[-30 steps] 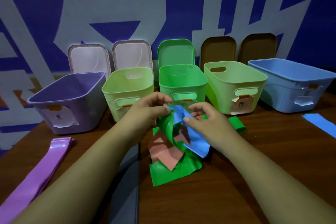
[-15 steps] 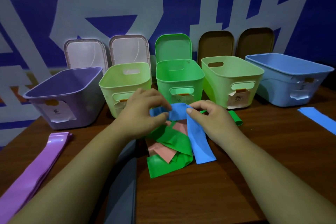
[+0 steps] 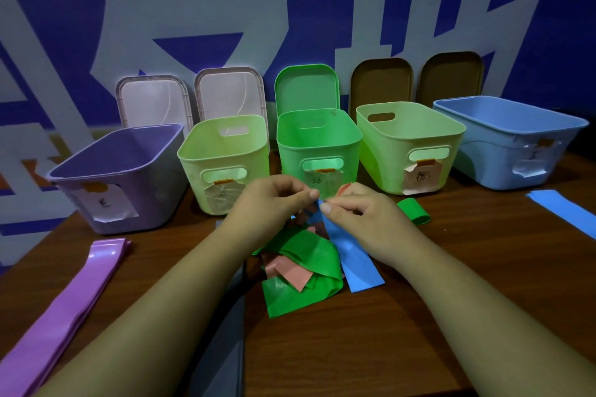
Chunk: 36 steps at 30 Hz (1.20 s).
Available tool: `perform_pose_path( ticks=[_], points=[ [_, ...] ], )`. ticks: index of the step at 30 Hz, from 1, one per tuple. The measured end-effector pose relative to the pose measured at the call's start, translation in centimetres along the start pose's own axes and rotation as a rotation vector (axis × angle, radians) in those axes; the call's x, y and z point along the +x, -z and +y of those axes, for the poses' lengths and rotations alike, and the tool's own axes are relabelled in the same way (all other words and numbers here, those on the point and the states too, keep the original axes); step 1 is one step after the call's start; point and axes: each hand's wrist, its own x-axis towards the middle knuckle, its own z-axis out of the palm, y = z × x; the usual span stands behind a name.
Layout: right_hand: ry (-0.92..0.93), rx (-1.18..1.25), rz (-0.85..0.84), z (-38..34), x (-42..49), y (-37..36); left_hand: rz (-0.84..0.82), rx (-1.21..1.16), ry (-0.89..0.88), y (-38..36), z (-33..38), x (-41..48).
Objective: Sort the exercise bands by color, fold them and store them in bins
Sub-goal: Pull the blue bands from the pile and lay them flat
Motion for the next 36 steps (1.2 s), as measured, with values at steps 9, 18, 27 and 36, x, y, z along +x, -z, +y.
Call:
perform_pose_path(
  ticks=[9,18,27,36],
  points=[
    [0.026,-0.038,-0.020,0.0,-0.1,0.0,-0.008,-0.089,0.095,0.1,-0.1,0.0],
    [0.037,-0.053,-0.018,-0.3,-0.2,0.1,-0.004,0.008,0.025,-0.3,-0.6,0.1],
    [0.091,-0.063,-0.029,-0.2,-0.3,-0.1,-0.028,-0.004,0.006,-0.7,-1.1,-0.1],
    [0.030,-0.065,-0.047,-1.0,-0.6,0.0,-0.020,-0.048,0.032,-1.4,-0.7,-0.4]
  ],
)
